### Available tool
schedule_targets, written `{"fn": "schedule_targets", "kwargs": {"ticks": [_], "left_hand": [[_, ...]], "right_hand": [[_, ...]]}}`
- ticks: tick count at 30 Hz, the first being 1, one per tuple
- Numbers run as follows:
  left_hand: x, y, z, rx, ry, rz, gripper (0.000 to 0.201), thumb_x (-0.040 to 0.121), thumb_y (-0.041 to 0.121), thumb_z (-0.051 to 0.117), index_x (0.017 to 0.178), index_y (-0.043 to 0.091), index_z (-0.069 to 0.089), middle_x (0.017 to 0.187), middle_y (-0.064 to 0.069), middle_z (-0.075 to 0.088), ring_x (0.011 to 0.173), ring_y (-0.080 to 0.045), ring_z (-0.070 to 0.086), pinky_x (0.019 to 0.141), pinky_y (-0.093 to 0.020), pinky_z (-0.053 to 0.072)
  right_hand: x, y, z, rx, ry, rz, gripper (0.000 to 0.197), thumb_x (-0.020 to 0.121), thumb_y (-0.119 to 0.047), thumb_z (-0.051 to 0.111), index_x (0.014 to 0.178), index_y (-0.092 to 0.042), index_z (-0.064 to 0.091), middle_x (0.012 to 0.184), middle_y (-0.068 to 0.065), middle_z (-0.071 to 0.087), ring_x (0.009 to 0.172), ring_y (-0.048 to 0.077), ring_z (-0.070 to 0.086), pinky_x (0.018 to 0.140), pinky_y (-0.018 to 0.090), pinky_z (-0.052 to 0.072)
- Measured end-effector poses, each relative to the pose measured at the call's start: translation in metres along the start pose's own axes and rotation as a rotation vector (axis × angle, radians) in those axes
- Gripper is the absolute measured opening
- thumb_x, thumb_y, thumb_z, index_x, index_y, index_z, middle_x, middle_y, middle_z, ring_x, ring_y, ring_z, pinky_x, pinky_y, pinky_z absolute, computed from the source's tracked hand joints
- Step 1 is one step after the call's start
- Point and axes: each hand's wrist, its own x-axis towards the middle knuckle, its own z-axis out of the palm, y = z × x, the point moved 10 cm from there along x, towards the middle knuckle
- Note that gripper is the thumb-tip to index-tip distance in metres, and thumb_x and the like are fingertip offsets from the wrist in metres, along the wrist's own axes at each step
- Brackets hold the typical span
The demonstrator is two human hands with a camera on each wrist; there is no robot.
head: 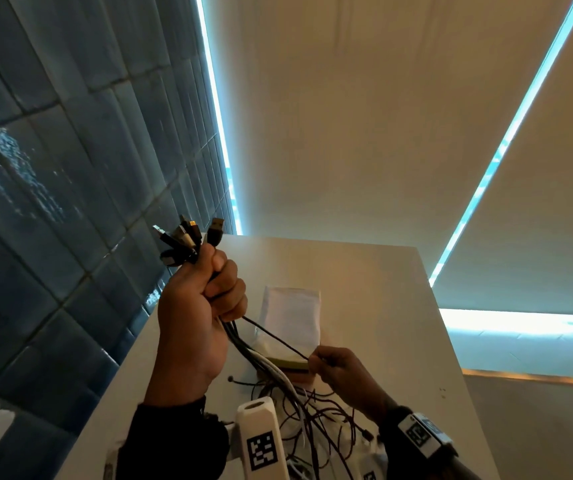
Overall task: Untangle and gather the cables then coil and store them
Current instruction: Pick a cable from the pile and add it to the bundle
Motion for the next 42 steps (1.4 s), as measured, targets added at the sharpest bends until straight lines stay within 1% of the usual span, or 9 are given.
{"fn": "schedule_targets", "kwargs": {"ticks": [5, 8, 11, 14, 19, 22, 25, 33, 42], "left_hand": [[-0.001, 0.003, -0.004, 0.029, 0.014, -0.008, 0.033, 0.098, 0.028, 0.035, 0.068, 0.017, 0.043, 0.049, 0.008, 0.027, 0.039, -0.005, 0.018, 0.042, -0.023, 0.014], [0.000, -0.005, -0.003, 0.112, 0.013, -0.089, 0.033, 0.099, 0.029, 0.036, 0.070, 0.017, 0.044, 0.050, 0.006, 0.033, 0.039, -0.006, 0.021, 0.041, -0.022, 0.017], [-0.001, -0.015, -0.007, 0.232, 0.057, -0.138, 0.032, 0.101, 0.029, 0.036, 0.072, 0.016, 0.044, 0.053, -0.001, 0.047, 0.038, -0.010, 0.028, 0.038, -0.020, 0.024], [-0.004, -0.026, -0.003, 0.319, 0.066, -0.187, 0.031, 0.102, 0.026, 0.033, 0.075, 0.014, 0.042, 0.062, -0.011, 0.064, 0.042, -0.016, 0.046, 0.041, -0.022, 0.032], [-0.006, -0.033, 0.008, 0.273, 0.010, -0.255, 0.036, 0.104, 0.031, 0.025, 0.075, 0.014, 0.040, 0.094, -0.020, 0.073, 0.079, -0.030, 0.072, 0.058, -0.029, 0.056], [-0.005, -0.027, 0.012, 0.047, 0.003, -0.218, 0.037, 0.102, 0.031, 0.029, 0.072, 0.014, 0.044, 0.086, -0.019, 0.072, 0.075, -0.031, 0.071, 0.066, -0.037, 0.059], [-0.003, -0.016, 0.012, -0.046, 0.001, -0.141, 0.034, 0.100, 0.029, 0.033, 0.072, 0.016, 0.044, 0.069, -0.007, 0.062, 0.050, -0.016, 0.051, 0.054, -0.029, 0.047], [-0.001, 0.004, 0.012, -0.083, -0.079, -0.038, 0.036, 0.099, 0.031, 0.034, 0.067, 0.020, 0.045, 0.053, 0.007, 0.036, 0.042, -0.006, 0.023, 0.047, -0.023, 0.022], [-0.003, 0.019, 0.013, -0.062, -0.086, 0.026, 0.036, 0.098, 0.030, 0.034, 0.066, 0.020, 0.045, 0.050, 0.009, 0.032, 0.040, -0.004, 0.021, 0.042, -0.021, 0.019]], "right_hand": [[0.005, 0.035, -0.011, -0.121, 0.046, 0.076, 0.028, 0.095, -0.012, 0.056, 0.069, -0.015, 0.067, 0.064, 0.000, 0.053, 0.056, 0.002, 0.043, 0.061, 0.028, 0.038], [0.003, 0.011, -0.033, -0.112, 0.197, 0.092, 0.023, 0.092, -0.016, 0.061, 0.072, -0.013, 0.073, 0.067, 0.004, 0.066, 0.058, 0.006, 0.051, 0.058, 0.022, 0.043], [0.001, -0.038, -0.055, 0.221, 0.335, 0.027, 0.018, 0.090, -0.012, 0.063, 0.074, -0.005, 0.070, 0.051, 0.000, 0.050, 0.044, 0.013, 0.039, 0.040, 0.021, 0.032], [-0.005, -0.105, -0.052, 0.504, 0.222, -0.173, 0.017, 0.088, -0.011, 0.062, 0.084, 0.005, 0.062, 0.054, 0.004, 0.035, 0.044, 0.012, 0.026, 0.043, 0.025, 0.019], [-0.025, -0.165, -0.022, 0.526, -0.044, -0.357, 0.011, 0.088, -0.010, 0.061, 0.082, -0.001, 0.065, 0.052, 0.001, 0.036, 0.044, 0.011, 0.025, 0.042, 0.021, 0.023], [-0.024, -0.151, -0.003, 0.449, -0.142, -0.307, 0.014, 0.088, -0.017, 0.063, 0.080, -0.006, 0.067, 0.054, 0.002, 0.037, 0.046, 0.011, 0.025, 0.043, 0.022, 0.021], [-0.017, -0.114, 0.004, 0.345, -0.137, -0.176, 0.022, 0.095, -0.018, 0.058, 0.079, -0.006, 0.066, 0.053, -0.002, 0.039, 0.044, 0.008, 0.029, 0.043, 0.017, 0.027], [-0.009, -0.009, -0.012, 0.072, 0.009, 0.034, 0.028, 0.098, -0.009, 0.051, 0.079, 0.006, 0.065, 0.054, -0.012, 0.052, 0.049, -0.003, 0.044, 0.050, 0.008, 0.035], [-0.005, 0.017, -0.022, -0.062, 0.002, 0.023, 0.039, 0.097, -0.024, 0.055, 0.059, -0.023, 0.061, 0.061, -0.008, 0.054, 0.058, 0.002, 0.047, 0.060, 0.017, 0.038]]}}
